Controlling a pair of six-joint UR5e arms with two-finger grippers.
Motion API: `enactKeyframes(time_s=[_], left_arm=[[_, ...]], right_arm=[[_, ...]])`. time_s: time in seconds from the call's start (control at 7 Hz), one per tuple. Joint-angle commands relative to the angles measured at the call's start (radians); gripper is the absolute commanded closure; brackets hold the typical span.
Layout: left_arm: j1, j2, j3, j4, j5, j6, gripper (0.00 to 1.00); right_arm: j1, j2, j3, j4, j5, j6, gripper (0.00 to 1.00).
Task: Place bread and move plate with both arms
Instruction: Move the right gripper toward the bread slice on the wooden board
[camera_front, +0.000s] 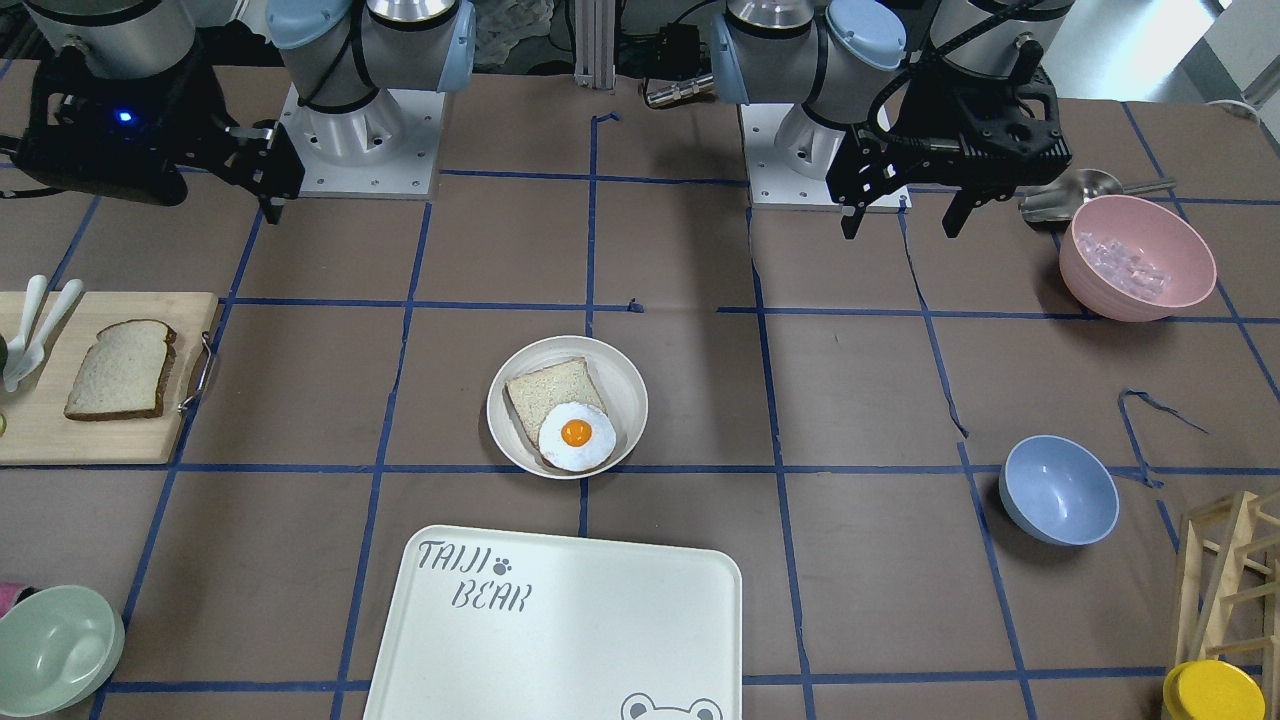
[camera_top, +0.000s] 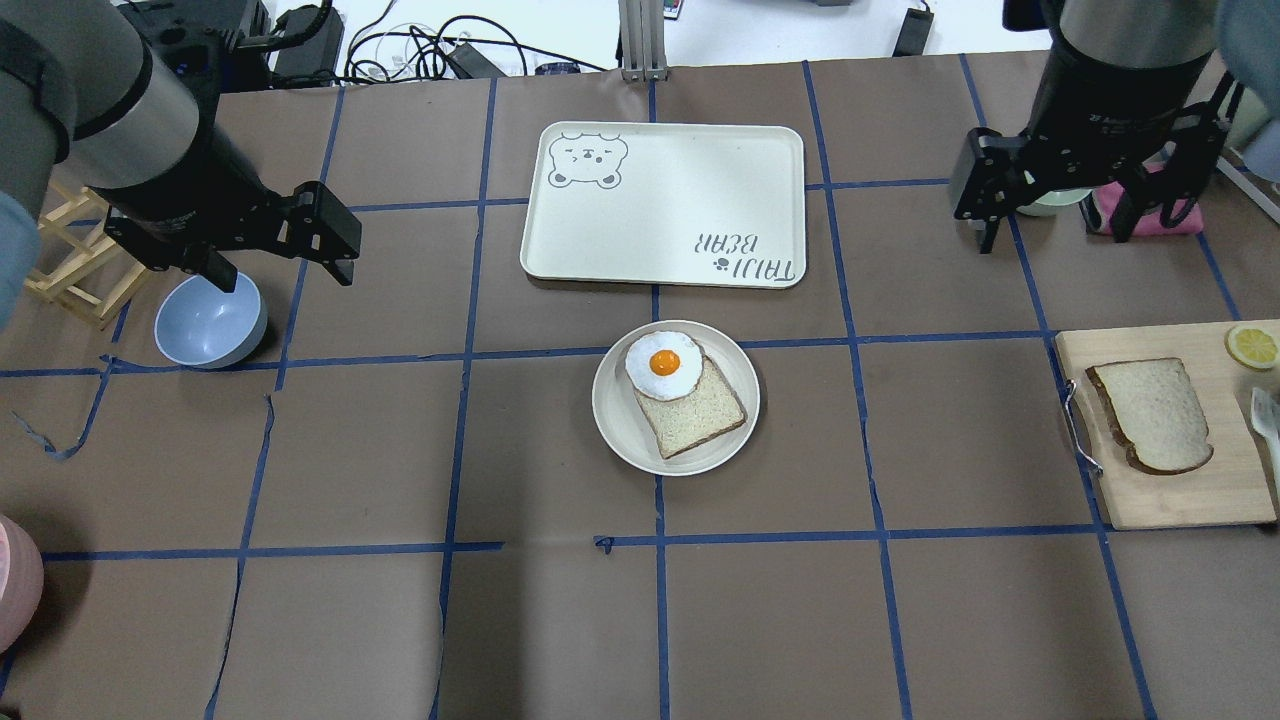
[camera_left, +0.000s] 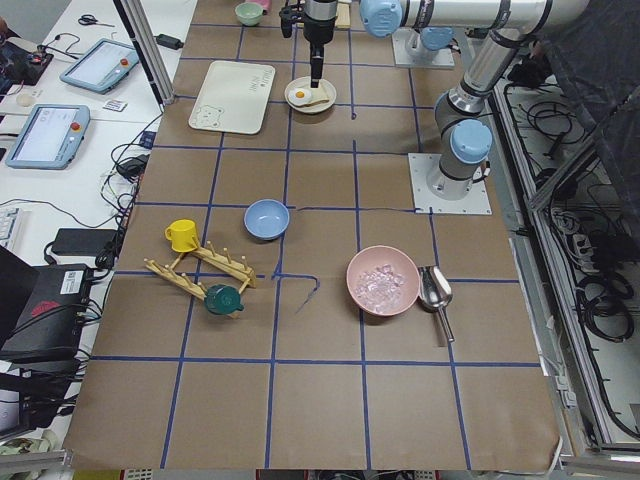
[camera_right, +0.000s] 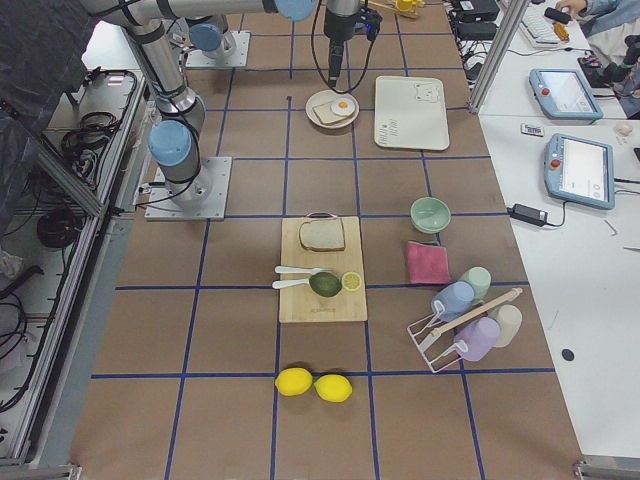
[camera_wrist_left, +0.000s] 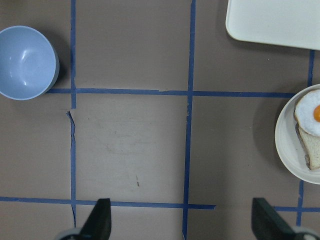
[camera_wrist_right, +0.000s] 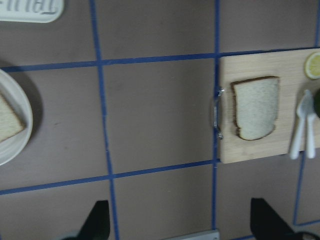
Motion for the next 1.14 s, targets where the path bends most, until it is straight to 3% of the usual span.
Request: enactKeyframes(time_s=[0.0,0.14,0.43,0.57,0.71,0.86,1.0], left_arm=[[0.000,0.001,0.000,-0.002,0.001,0.000,0.00],[0.000,0.001,0.000,-0.002,0.001,0.000,0.00],[0.000,0.001,0.000,0.000,0.001,0.000,0.00],[0.000,0.001,0.000,0.000,0.001,0.000,0.00],[0.000,0.001,0.000,0.000,0.001,0.000,0.00],[0.000,0.001,0.000,0.000,0.000,0.000,0.00],[0.000,-0.001,0.000,0.001,0.000,0.000,0.00]], right_arm=[[-0.041,0.009,0.101,-0.077,-0.096,-0.049,0.00],[-0.109,0.009,0.225,-0.234,-0.098,-0.178,0.00],[-0.303,0.044,0.504,-0.728,-0.070,-0.466,0.00],[-0.340,0.096,0.593,-0.931,-0.069,-0.512,0.00],[-0.363,0.159,0.617,-1.025,-0.055,-0.541,0.00],[-0.377,0.188,0.619,-1.027,-0.052,-0.554,0.00],[-0.380,0.199,0.619,-1.027,-0.046,-0.561,0.13]])
